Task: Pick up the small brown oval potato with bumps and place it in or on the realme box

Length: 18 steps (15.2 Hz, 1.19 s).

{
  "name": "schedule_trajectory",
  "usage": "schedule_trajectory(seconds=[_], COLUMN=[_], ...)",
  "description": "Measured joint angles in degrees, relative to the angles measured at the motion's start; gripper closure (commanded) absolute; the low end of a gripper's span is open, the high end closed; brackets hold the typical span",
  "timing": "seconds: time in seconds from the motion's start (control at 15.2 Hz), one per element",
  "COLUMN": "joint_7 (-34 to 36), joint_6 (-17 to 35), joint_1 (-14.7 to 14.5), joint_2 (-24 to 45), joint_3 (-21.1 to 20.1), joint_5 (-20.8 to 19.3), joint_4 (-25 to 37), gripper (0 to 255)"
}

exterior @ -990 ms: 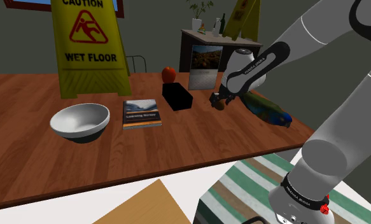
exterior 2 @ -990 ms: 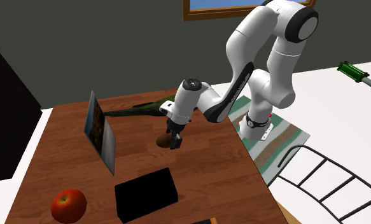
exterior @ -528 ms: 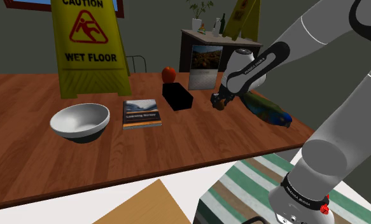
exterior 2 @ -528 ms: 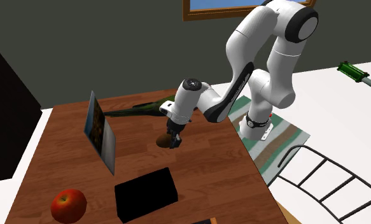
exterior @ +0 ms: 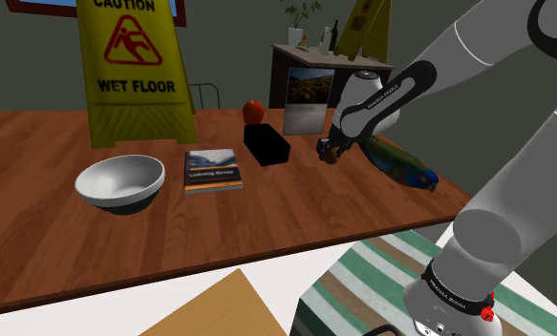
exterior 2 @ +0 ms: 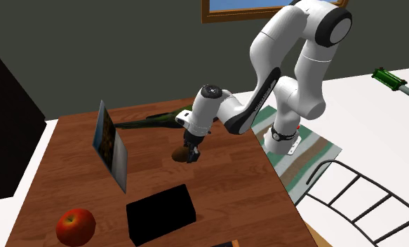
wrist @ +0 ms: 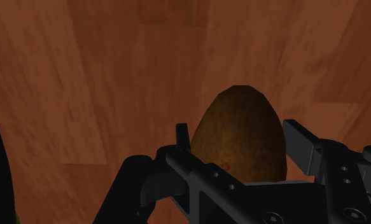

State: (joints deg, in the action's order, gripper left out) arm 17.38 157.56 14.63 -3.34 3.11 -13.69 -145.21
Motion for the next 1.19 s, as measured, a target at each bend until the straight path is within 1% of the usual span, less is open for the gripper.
schedule_trajectory(seconds=[0.59,1.19], joint_7=[-2.3,-3.7], joint_6=[-7.5,-14.9], joint_1=[-0.6,-1.1], joint_2=[-5.6,-10.1], joint_3=[0.0,0.0], joint_5=[2.3,3.7], joint_4=[2.0,5.0], gripper=[255,255])
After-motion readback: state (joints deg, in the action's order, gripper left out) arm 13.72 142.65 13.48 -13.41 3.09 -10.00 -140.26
